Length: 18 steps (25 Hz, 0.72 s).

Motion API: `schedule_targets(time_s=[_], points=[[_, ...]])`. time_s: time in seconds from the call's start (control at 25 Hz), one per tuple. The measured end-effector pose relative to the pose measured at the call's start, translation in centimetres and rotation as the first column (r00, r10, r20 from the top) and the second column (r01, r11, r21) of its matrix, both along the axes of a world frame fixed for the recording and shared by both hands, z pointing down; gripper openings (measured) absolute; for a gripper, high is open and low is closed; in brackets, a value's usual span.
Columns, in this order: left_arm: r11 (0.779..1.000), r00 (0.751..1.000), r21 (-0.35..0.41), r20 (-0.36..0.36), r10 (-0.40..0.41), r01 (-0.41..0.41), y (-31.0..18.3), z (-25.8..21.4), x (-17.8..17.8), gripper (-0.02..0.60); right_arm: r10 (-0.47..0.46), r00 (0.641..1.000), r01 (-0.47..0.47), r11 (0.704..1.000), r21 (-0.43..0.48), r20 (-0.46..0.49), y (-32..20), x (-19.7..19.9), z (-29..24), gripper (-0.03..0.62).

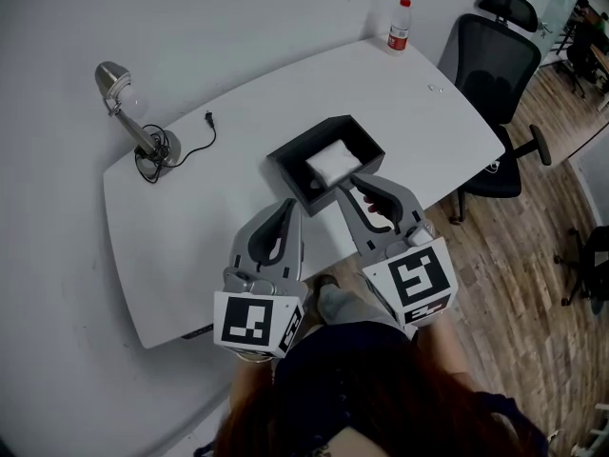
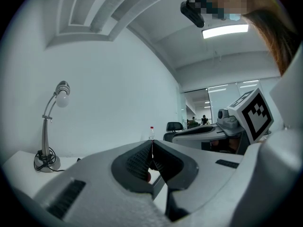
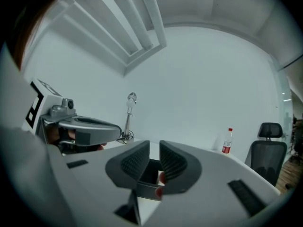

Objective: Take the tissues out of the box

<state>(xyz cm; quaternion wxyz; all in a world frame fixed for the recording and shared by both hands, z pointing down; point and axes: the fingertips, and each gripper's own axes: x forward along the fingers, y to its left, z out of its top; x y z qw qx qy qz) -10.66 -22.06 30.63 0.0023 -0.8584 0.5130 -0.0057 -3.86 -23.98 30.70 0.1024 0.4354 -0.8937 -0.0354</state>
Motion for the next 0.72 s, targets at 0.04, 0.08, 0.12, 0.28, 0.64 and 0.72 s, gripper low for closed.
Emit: schedule_targets(time_s=[0.04, 0.08, 0.12, 0.28, 0.64, 0.72], points=[[1.000, 1.000, 0.000, 0.000, 0.000, 0.000, -0.4, 0.0, 0.0, 0.025, -0.003, 1.000, 0.003, 1.000, -0.006, -0.007, -0.3, 0.0, 0.2, 0.079], [1.000, 1.000, -0.001, 0.000, -0.001, 0.001, -0.7, 0.0, 0.0, 0.025, -0.005, 1.000, 0.005, 1.000, -0.012, -0.010, -0.7, -0.1, 0.4, 0.085], [1.000, 1.000, -0.002, 0.000, -0.001, 0.001, -1.0, 0.1, 0.0, 0.025, -0.007, 1.000, 0.007, 1.000, -0.017, -0.010, -1.1, -0.1, 0.7, 0.093], [1.000, 1.000, -0.009, -0.004, -0.008, 0.008, -2.2, 0.2, -0.2, 0.025, -0.019, 1.000, 0.018, 0.999, -0.038, -0.023, -2.4, -0.4, 1.4, 0.113], [1.000, 1.000, -0.022, -0.011, -0.016, 0.015, -4.5, 0.7, -0.2, 0.025, -0.046, 0.995, 0.037, 0.994, -0.101, -0.089, -5.1, -0.8, 3.5, 0.179], [1.000, 1.000, -0.027, -0.013, -0.017, 0.017, -5.0, 0.8, -0.2, 0.025, -0.052, 0.993, 0.040, 0.992, -0.116, -0.106, -5.6, -0.7, 4.0, 0.193]])
